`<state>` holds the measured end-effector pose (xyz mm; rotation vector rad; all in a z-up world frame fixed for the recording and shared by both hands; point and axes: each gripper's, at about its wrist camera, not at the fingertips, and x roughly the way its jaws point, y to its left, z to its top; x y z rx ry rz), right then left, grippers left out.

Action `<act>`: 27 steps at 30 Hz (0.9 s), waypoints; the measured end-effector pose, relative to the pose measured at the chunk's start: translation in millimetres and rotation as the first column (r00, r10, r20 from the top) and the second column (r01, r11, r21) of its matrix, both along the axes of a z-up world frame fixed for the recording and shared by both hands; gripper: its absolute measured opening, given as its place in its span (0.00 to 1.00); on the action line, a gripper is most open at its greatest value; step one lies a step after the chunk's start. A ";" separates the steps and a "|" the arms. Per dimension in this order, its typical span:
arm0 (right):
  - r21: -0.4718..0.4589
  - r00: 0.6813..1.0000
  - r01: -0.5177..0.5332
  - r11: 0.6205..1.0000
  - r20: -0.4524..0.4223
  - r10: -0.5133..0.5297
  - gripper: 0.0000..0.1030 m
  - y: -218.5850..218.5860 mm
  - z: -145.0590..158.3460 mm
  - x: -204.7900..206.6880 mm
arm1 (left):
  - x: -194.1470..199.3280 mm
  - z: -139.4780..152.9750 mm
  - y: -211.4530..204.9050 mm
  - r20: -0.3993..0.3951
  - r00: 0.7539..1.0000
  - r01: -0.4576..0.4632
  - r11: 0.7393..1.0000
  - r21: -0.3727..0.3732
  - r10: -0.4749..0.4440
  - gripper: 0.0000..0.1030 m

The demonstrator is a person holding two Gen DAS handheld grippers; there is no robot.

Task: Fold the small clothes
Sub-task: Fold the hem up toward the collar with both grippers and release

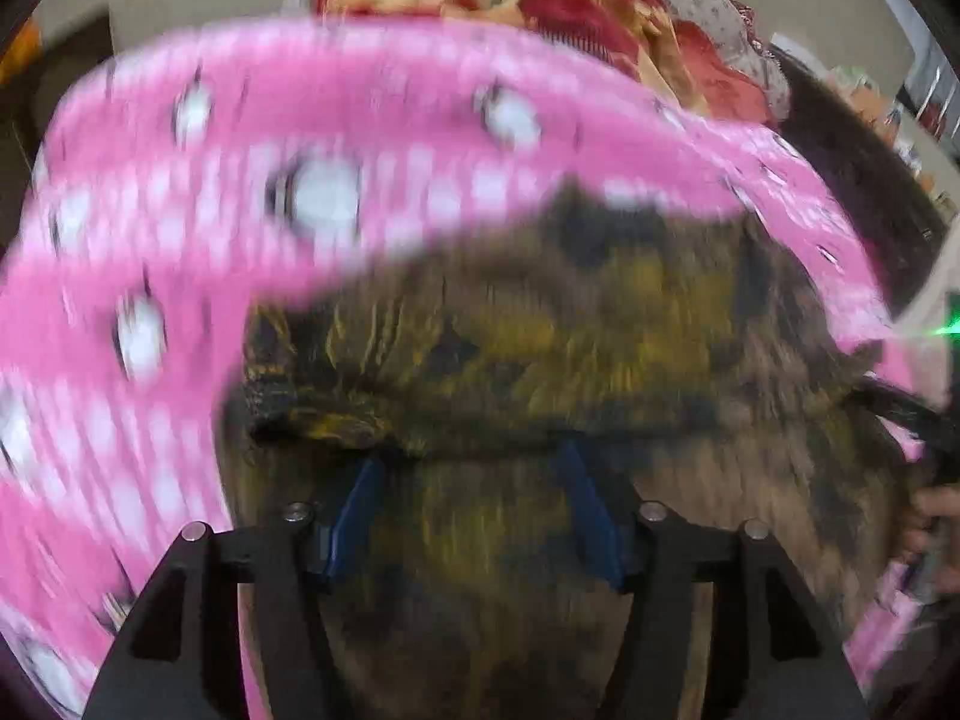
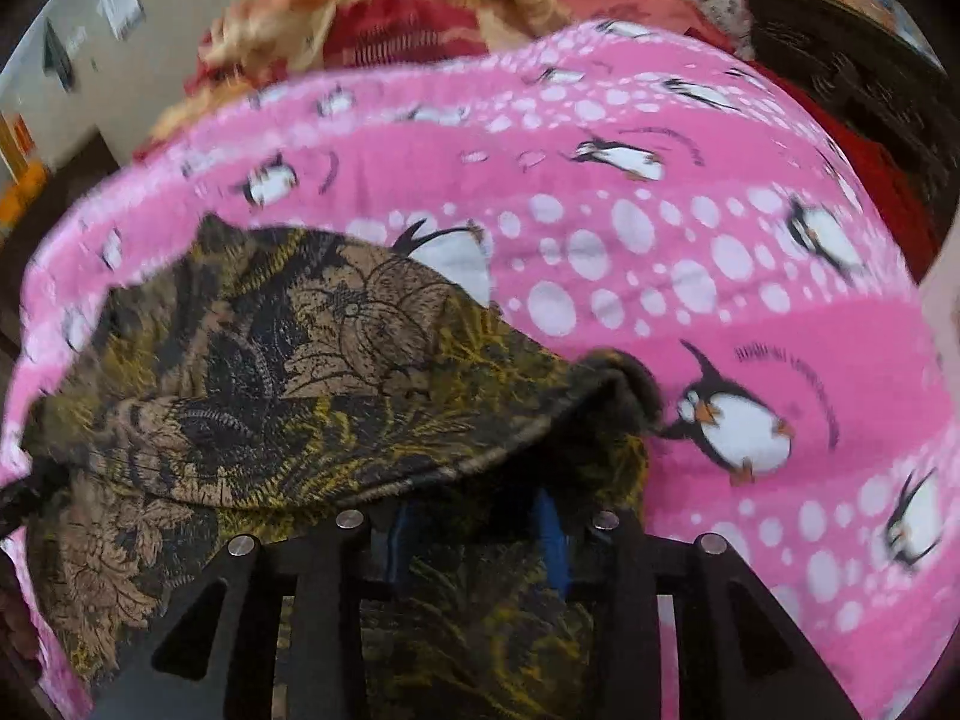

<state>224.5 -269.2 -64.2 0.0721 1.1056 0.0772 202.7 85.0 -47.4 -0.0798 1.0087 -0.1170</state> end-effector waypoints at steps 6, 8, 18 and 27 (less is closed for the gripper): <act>0.113 0.989 -0.032 0.993 0.149 0.015 0.53 -4.0 49.6 32.7 | 50.7 53.7 25.7 0.194 0.972 -0.129 0.991 -0.028 0.132 0.58; 0.108 0.979 -0.056 0.993 0.201 0.033 0.53 -3.3 63.7 23.2 | 46.9 62.1 26.2 0.223 0.965 -0.126 0.989 -0.076 0.140 0.58; 0.030 0.989 -0.091 0.995 0.121 0.087 0.68 67.1 27.8 7.5 | 38.0 -5.5 -13.8 0.184 0.974 -0.117 0.989 -0.086 0.131 0.63; -0.001 0.991 -0.064 0.998 0.120 0.064 1.00 61.8 -16.7 52.0 | 37.0 -31.8 23.0 0.150 0.955 -0.232 0.958 -0.166 0.257 0.63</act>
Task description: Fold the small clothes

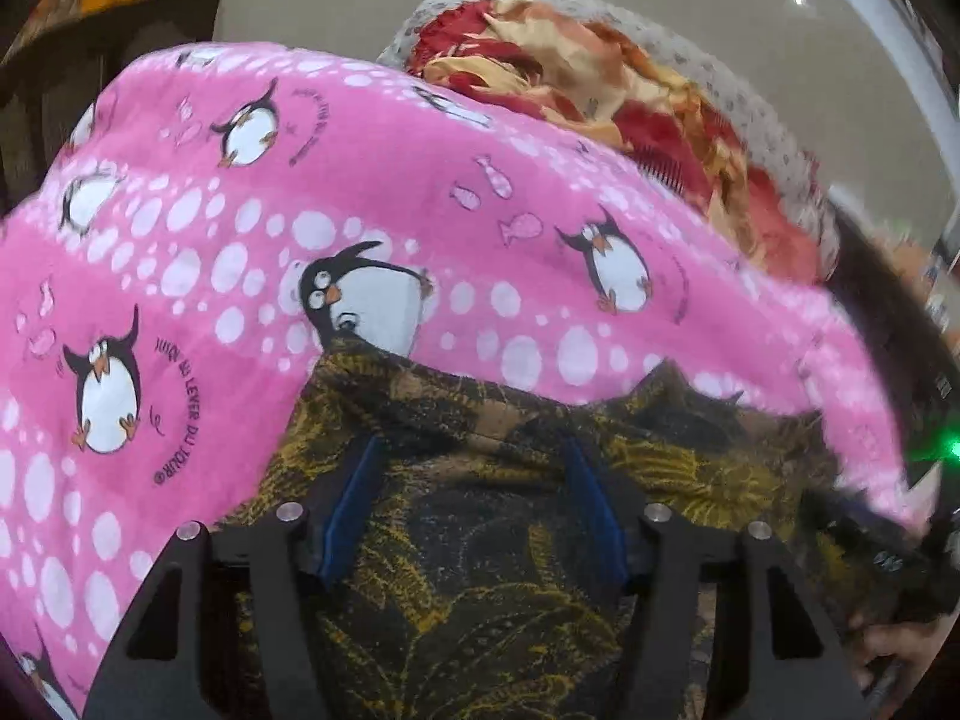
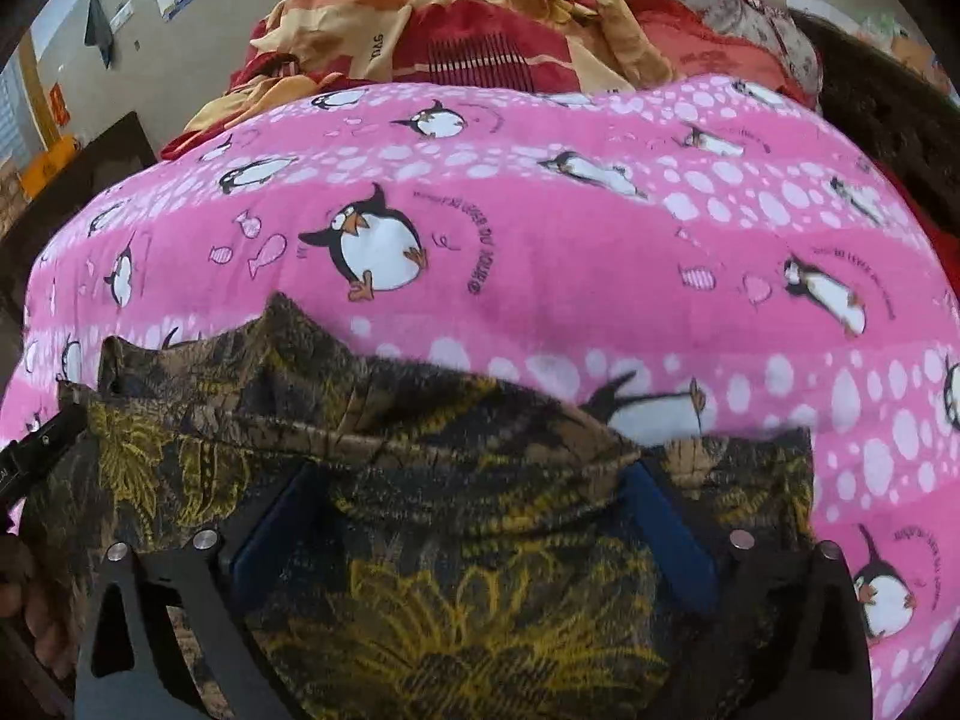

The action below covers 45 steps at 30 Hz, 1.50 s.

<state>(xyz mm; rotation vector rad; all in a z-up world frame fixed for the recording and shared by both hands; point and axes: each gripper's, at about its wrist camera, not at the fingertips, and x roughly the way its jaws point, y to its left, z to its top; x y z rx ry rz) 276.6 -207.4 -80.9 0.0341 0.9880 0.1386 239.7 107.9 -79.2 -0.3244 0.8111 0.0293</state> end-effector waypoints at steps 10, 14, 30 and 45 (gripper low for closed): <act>-0.020 0.994 -0.068 0.997 0.086 0.070 0.92 -4.1 75.3 -80.2 | -26.7 39.2 -36.9 0.009 0.994 0.107 0.994 0.032 -0.108 0.71; -0.051 0.983 -0.185 0.981 -0.003 0.185 0.80 -6.2 53.6 -132.1 | -68.4 42.6 -77.7 -0.019 0.963 0.270 0.963 -0.016 -0.270 0.71; -0.049 0.960 -0.281 0.958 -0.033 0.280 0.91 7.0 14.0 -214.6 | -173.5 13.3 -42.5 -0.152 0.949 0.279 0.960 -0.005 -0.277 0.77; -0.030 0.988 -0.126 0.992 0.080 0.128 0.92 62.5 42.6 -203.0 | -258.6 37.6 23.9 -0.113 0.973 0.174 0.963 -0.206 -0.200 0.78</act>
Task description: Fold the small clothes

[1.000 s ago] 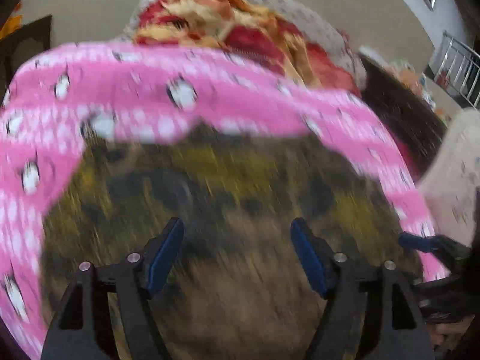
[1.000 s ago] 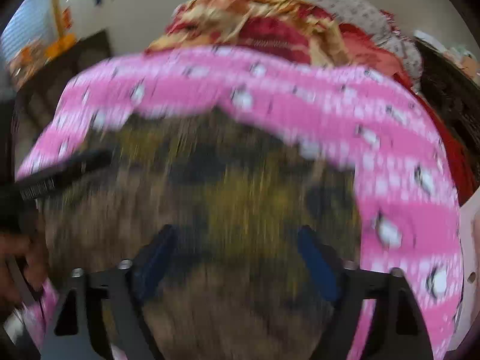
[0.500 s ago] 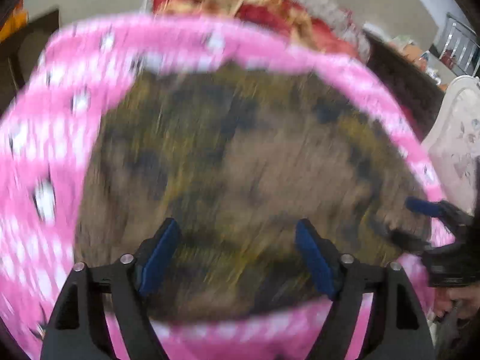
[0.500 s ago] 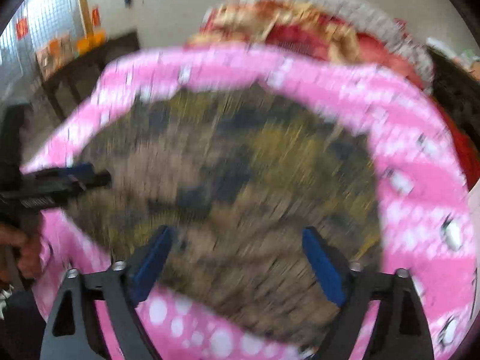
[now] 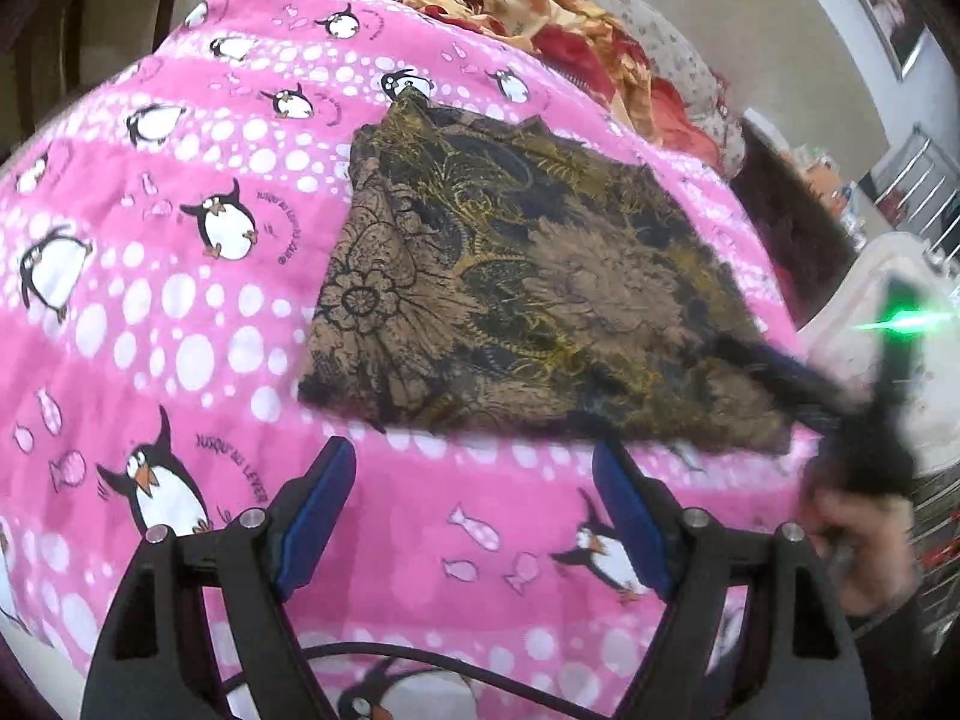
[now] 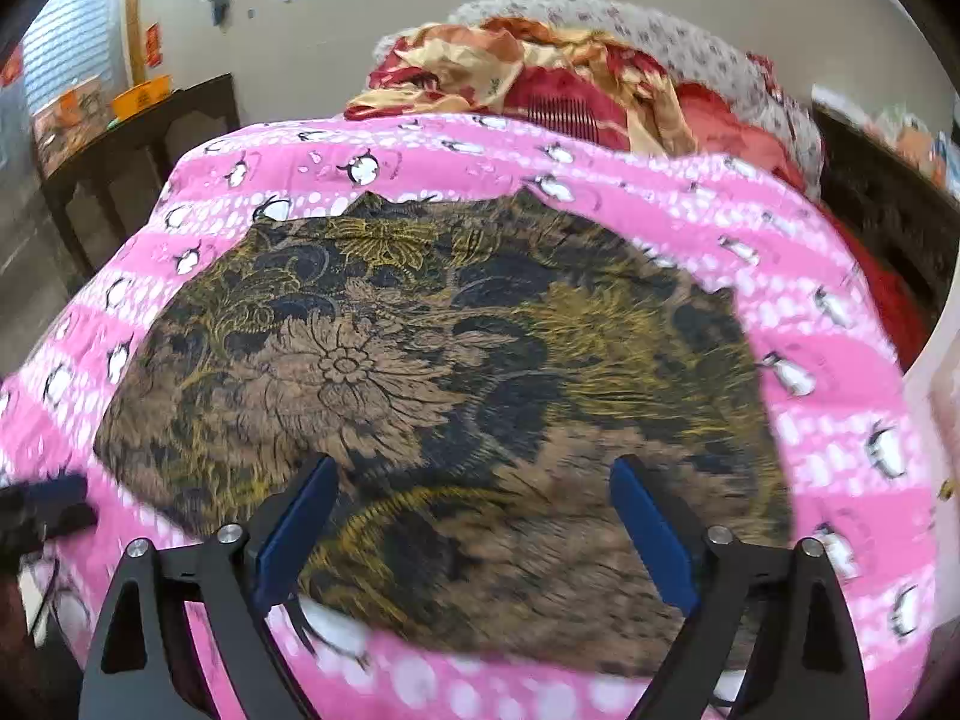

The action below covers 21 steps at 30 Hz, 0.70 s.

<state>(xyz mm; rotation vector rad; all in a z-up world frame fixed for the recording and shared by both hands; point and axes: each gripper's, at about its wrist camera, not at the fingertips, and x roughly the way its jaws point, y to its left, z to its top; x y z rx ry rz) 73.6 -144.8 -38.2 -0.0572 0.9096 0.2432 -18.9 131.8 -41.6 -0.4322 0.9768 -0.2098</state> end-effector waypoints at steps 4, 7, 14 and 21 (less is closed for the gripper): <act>-0.037 1.000 -0.010 0.999 0.014 0.011 1.00 13.6 -37.6 2.1 | 18.7 -26.9 13.8 -0.136 0.990 0.004 0.988 -0.153 -0.025 0.80; -0.051 1.000 -0.006 0.999 0.024 0.007 1.00 15.3 -37.0 -2.0 | 32.7 -33.6 27.3 -0.129 0.992 -0.029 0.965 -0.259 -0.005 0.83; -0.019 1.000 -0.009 1.000 0.024 0.010 1.00 10.0 -36.5 -0.8 | 64.0 -44.0 50.2 -0.185 0.982 -0.127 0.844 -0.521 0.034 0.83; -0.017 1.000 -0.008 1.000 0.026 0.009 1.00 9.7 -35.5 -2.1 | 54.9 -56.7 63.7 -0.198 0.966 -0.243 0.835 -0.494 0.164 0.46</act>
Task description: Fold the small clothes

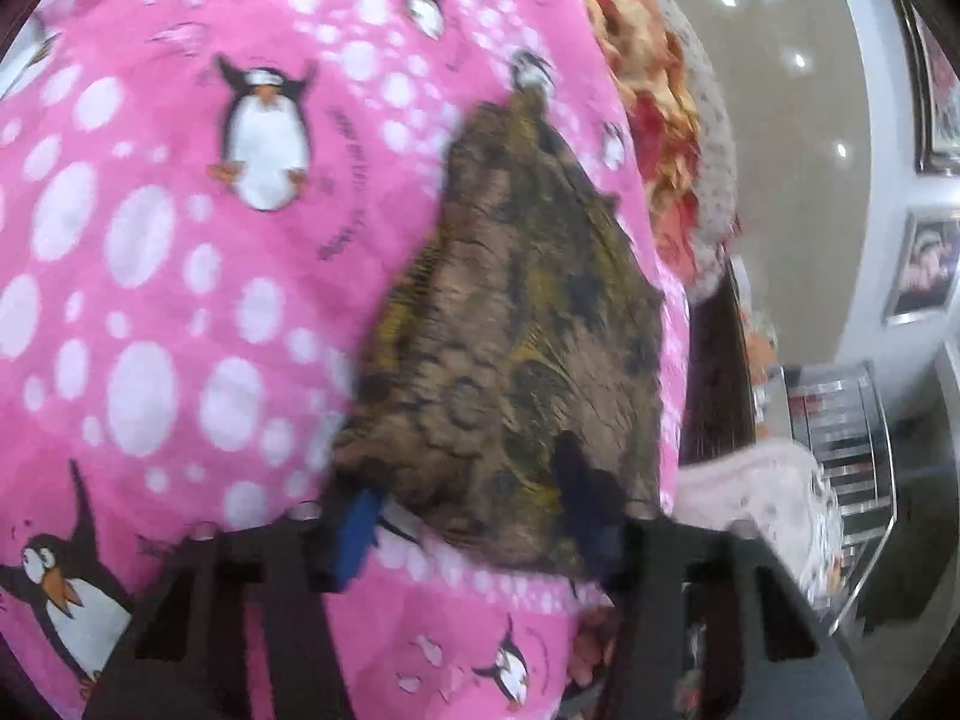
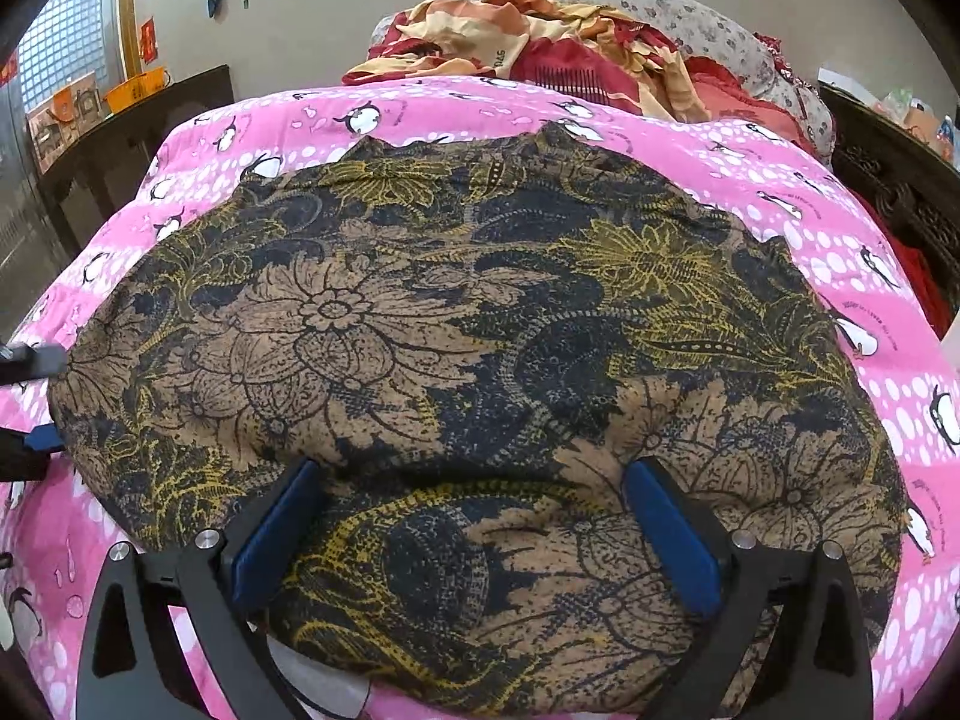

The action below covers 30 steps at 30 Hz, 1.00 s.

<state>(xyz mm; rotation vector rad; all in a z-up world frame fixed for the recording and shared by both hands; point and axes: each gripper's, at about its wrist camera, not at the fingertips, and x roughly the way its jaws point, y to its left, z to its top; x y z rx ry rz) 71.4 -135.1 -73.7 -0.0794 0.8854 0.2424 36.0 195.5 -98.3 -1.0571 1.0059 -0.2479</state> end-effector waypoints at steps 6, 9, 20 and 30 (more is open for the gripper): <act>-0.003 1.000 -0.001 1.000 0.000 0.001 1.00 1.6 0.0 1.0 | -4.4 9.4 -18.4 0.063 0.997 0.043 0.996 0.072 -0.048 0.68; -0.009 1.000 0.000 1.000 -0.001 0.000 1.00 1.8 0.1 0.5 | 7.4 5.6 1.7 0.048 0.999 0.014 1.000 -0.007 -0.013 0.69; -0.011 0.998 -0.065 0.998 0.018 0.065 0.99 24.4 80.6 30.6 | -10.3 3.4 8.9 0.069 0.997 -0.021 0.996 0.086 0.015 0.11; 0.252 0.862 -0.351 0.902 -0.290 0.417 0.94 169.2 80.3 174.6 | -21.2 92.6 -70.9 0.368 0.912 -0.049 0.841 0.538 -0.183 0.09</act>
